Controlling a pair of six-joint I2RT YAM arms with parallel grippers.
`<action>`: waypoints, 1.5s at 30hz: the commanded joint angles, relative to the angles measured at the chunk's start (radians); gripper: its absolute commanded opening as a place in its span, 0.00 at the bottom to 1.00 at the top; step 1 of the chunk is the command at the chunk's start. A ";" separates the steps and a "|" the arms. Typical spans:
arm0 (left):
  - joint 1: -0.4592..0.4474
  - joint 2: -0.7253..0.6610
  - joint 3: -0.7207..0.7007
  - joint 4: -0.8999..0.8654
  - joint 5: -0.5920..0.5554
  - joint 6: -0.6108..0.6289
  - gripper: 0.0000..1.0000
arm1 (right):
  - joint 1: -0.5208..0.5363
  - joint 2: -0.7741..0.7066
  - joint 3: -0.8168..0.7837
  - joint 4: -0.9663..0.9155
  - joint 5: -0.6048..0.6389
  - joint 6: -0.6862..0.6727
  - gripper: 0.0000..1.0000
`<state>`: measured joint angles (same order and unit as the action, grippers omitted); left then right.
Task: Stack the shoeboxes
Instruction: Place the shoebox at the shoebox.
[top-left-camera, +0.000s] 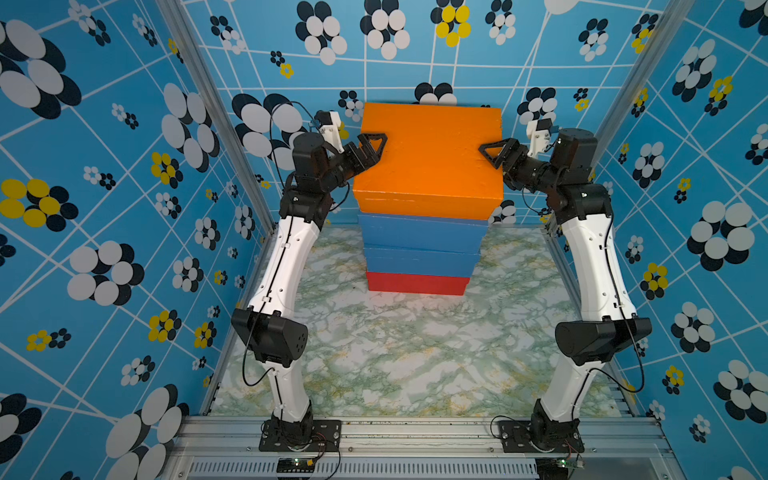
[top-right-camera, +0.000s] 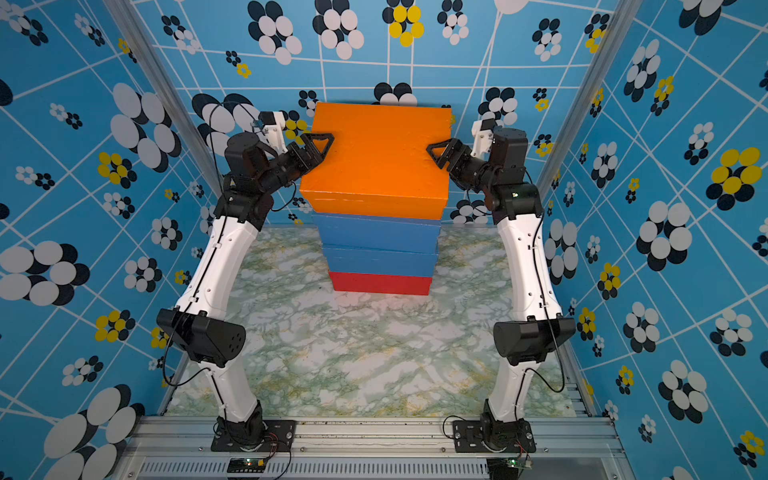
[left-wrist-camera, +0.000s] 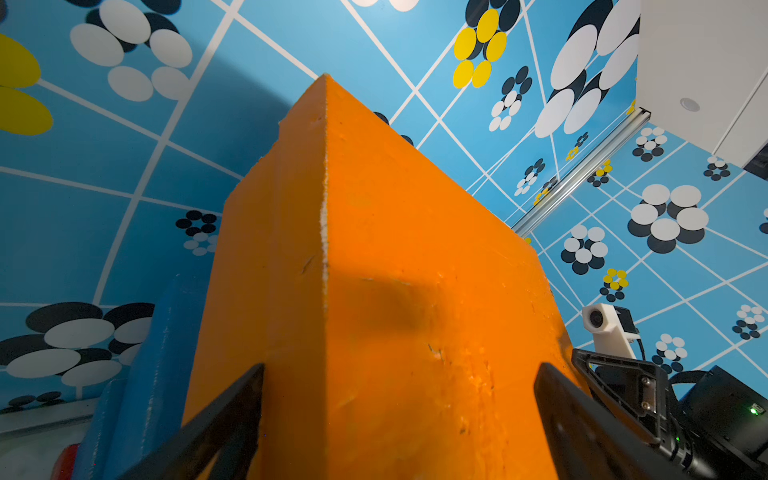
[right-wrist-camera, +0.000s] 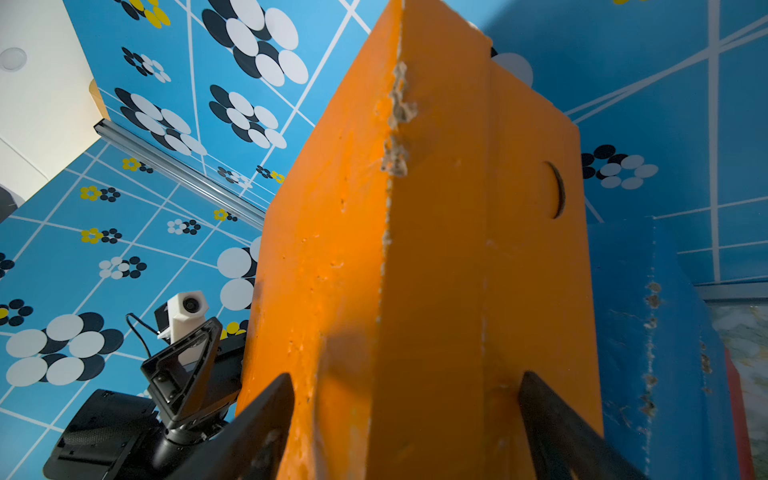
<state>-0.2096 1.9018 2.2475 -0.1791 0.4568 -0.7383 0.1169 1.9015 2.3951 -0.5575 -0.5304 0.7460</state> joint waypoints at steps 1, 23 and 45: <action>-0.006 0.038 0.003 -0.039 0.074 0.028 1.00 | 0.007 0.006 -0.026 -0.033 -0.043 0.021 0.85; 0.022 0.063 0.068 -0.120 0.049 0.042 1.00 | -0.033 -0.010 -0.033 -0.073 -0.002 -0.004 0.83; 0.048 0.125 0.155 -0.193 0.049 0.067 1.00 | -0.054 0.009 -0.032 -0.112 0.016 -0.020 0.79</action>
<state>-0.1795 1.9789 2.3920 -0.3077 0.4831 -0.7227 0.0750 1.9015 2.3802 -0.6060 -0.5335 0.7441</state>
